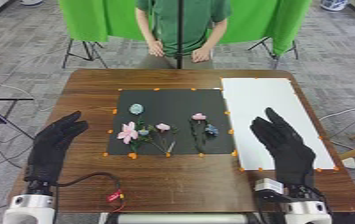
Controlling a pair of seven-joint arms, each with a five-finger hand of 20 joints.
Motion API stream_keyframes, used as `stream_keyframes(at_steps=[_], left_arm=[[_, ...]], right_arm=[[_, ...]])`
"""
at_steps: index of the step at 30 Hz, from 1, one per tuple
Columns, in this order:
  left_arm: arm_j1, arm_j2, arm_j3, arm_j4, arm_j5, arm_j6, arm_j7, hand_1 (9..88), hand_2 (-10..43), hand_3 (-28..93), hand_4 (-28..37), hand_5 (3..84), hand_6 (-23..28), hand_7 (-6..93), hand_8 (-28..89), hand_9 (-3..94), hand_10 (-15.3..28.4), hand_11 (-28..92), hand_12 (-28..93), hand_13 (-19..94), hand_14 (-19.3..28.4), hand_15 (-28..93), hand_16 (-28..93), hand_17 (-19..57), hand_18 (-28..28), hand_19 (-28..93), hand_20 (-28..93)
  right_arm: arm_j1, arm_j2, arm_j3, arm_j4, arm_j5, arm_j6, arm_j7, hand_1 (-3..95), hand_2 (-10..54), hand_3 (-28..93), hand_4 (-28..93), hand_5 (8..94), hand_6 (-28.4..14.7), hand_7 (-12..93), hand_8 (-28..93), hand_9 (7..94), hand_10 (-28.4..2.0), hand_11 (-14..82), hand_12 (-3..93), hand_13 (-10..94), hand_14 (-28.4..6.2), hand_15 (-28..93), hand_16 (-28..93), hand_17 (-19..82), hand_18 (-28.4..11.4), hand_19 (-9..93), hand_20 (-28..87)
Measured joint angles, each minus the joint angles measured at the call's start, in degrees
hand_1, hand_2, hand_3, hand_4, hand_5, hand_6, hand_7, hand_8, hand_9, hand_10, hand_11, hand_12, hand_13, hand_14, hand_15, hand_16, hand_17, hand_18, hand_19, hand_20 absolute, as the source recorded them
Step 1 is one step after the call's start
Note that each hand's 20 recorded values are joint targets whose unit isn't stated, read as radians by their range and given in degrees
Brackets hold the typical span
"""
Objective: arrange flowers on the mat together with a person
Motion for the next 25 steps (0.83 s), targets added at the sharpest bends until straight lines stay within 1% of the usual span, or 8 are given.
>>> stream_keyframes(at_steps=[8, 13, 25], left_arm=[[0.0, -0.11, -0.06, 0.00, -0.04, -0.20, 0.09, 21.4, 1.6, 64, -24.1, 47.3, 3.4, 13.2, -5, 46.9, 13.3, 19, 17, 35, 17.8, 13, 6, 1.7, 14.3, 8, 17], [0.0, 0.02, -0.06, 0.02, -0.12, -0.19, 0.18, 21.3, 1.6, 64, -23.8, 47.2, 3.3, 13.3, -5, 46.8, 13.2, 19, 17, 35, 17.8, 12, 6, 1.7, 14.3, 8, 17], [-0.2, 1.10, -0.01, 0.06, -0.36, -0.14, 0.31, 21.5, 1.6, 64, -23.8, 47.2, 3.3, 13.3, -5, 46.9, 13.3, 19, 16, 35, 17.7, 13, 6, 1.8, 14.3, 8, 17]], right_arm=[[0.0, 0.0, 0.0, 0.1, 0.0, 0.0, -0.1, 5.5, 2.6, 81, -19, 40.7, -0.4, 9, -9, 43.2, -14.7, 4.7, 9.7, 32, -12.4, 10, 10, 20, -11.1, 1, 27], [0.0, 0.0, 0.0, 0.1, 0.0, 0.0, -0.1, 5.4, 2.7, 81, -19, 40.9, -0.4, 8, -9, 43.4, -14.6, 4.7, 9.7, 32, -12.4, 10, 10, 20, -11.1, 1, 27], [0.3, 0.0, -0.1, 0.3, -0.1, -0.2, -0.2, 5.3, 2.7, 81, -18, 41.2, -0.3, 8, -9, 43.4, -14.7, 4.7, 9.7, 32, -12.6, 10, 10, 20, -11.0, 1, 27]])
